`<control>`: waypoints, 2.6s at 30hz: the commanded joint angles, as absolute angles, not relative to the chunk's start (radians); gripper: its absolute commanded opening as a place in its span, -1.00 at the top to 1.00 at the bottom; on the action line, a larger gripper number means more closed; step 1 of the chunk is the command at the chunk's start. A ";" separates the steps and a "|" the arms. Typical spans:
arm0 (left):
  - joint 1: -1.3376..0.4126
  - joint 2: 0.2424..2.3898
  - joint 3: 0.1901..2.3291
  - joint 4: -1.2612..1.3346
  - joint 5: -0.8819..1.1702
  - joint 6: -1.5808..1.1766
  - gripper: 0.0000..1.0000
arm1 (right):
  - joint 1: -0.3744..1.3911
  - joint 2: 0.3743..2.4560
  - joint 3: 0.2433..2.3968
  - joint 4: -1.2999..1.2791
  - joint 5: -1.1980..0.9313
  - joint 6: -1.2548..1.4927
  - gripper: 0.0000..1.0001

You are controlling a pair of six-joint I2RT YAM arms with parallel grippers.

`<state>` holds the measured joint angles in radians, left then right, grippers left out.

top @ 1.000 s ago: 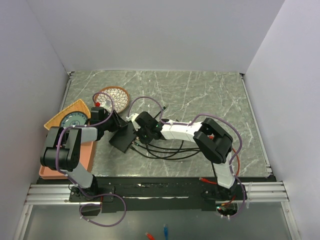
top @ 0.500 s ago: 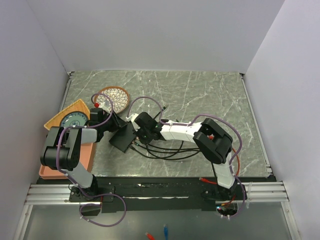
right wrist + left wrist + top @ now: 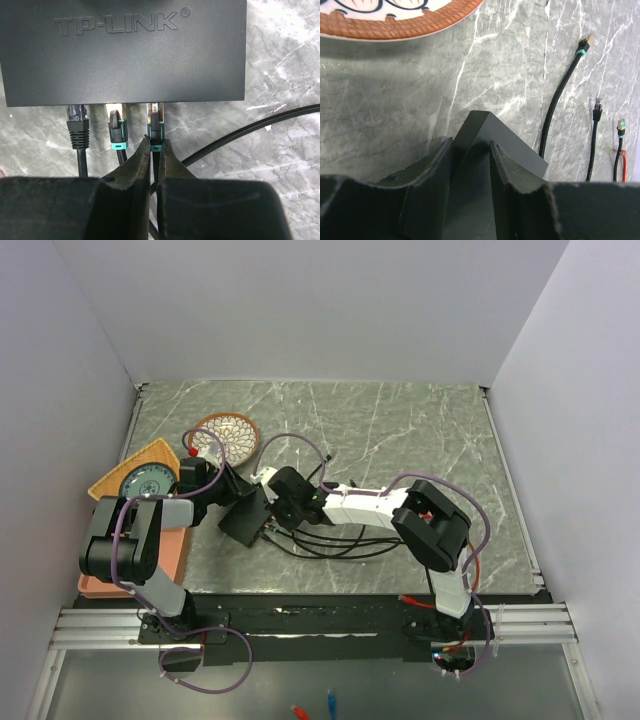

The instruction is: Insert the plug into the switch port

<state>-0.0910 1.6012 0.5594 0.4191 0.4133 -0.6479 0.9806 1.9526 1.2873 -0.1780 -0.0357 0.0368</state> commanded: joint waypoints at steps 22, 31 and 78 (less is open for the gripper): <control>-0.120 1.551 0.471 0.433 0.643 -0.709 0.53 | 0.985 2.019 1.486 0.022 -0.054 0.011 1.00; -0.130 1.551 0.466 0.390 0.663 -0.706 0.68 | 0.979 2.043 1.565 -0.015 -0.110 -0.078 1.00; -0.091 1.269 0.485 0.172 0.278 -0.802 -0.88 | 0.968 1.938 1.447 -0.330 0.080 -0.080 -0.23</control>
